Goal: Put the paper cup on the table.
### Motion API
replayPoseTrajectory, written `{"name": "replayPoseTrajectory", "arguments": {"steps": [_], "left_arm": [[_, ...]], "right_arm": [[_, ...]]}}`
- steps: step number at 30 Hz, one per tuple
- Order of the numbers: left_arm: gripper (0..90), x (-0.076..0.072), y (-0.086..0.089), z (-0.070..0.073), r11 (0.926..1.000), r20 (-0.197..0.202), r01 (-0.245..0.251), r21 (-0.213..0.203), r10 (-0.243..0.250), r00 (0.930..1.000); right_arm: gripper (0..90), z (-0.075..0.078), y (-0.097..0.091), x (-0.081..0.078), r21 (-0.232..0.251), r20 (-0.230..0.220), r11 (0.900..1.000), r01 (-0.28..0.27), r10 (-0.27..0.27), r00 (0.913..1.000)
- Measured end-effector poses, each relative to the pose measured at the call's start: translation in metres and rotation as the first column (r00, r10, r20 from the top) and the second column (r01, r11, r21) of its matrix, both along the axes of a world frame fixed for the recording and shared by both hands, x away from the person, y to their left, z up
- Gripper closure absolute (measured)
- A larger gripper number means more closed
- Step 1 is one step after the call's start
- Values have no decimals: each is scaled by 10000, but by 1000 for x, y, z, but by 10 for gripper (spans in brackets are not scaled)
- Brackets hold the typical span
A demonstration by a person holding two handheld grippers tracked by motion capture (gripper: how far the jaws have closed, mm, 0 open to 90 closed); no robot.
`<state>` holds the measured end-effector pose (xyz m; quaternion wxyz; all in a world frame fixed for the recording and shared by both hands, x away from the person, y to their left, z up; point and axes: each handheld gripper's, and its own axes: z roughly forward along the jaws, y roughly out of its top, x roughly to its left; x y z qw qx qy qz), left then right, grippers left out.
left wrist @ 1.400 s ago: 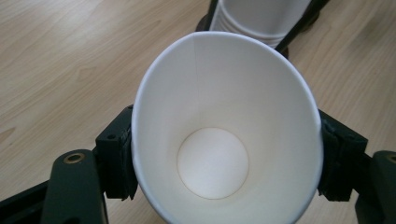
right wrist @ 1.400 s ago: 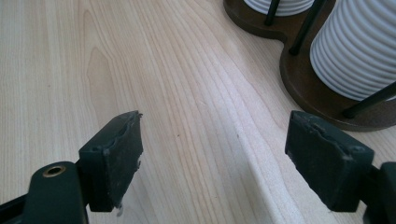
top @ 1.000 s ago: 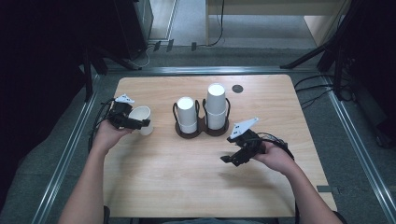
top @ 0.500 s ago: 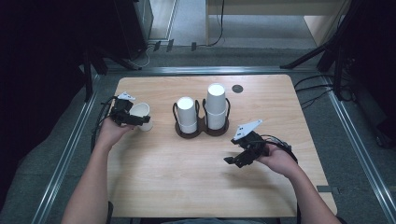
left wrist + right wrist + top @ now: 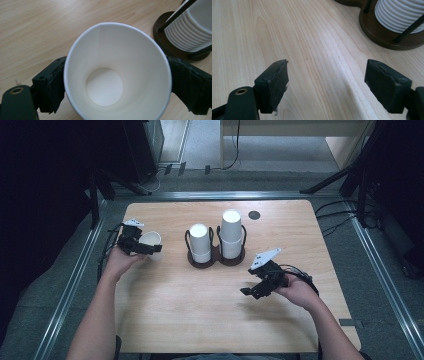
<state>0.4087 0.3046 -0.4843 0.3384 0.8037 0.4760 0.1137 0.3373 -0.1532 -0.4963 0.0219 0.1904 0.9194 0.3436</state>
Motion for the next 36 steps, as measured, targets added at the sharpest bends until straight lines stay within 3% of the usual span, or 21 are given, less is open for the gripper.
{"name": "replayPoseTrajectory", "arguments": {"steps": [5, 7, 12, 16, 21, 27, 31, 36], "left_arm": [[96, -2, 0, 6, 9999, -25, -117, -125, 117, 9999], [31, -2, 0, 9, 9997, 5, -255, -16, 255, 9997], [28, -3, 4, 18, 9978, 178, -405, -521, 415, 9990], [27, -5, 4, 24, 9983, 222, -493, -314, 500, 9985], [27, -5, 2, 31, 9965, -3, -818, -181, 818, 9966], [28, -9, 4, 41, 9949, 136, -758, -667, 769, 9969], [29, -16, -1, 49, 9974, 297, -608, -380, 619, 9976], [29, -26, -8, 59, 9989, 458, -258, -396, 276, 9986]], "right_arm": [[192, 1, 0, -1, 48, 150, 10000, -29, 28, 9999], [192, 1, -1, 0, 22, 215, 10000, 31, -32, 9998], [192, 1, -2, 0, -82, 251, 9999, 61, -59, 9997], [192, 1, -2, 1, -68, 238, 9999, 94, -92, 9997], [192, 0, -2, 0, -148, 200, 9998, 96, -93, 9998], [191, 0, -3, 1, -180, 231, 9998, 121, -117, 9997], [192, 0, -4, 1, -202, 260, 9997, 146, -140, 9996], [191, 0, -3, 1, -245, 316, 9996, 123, -115, 9994]]}}
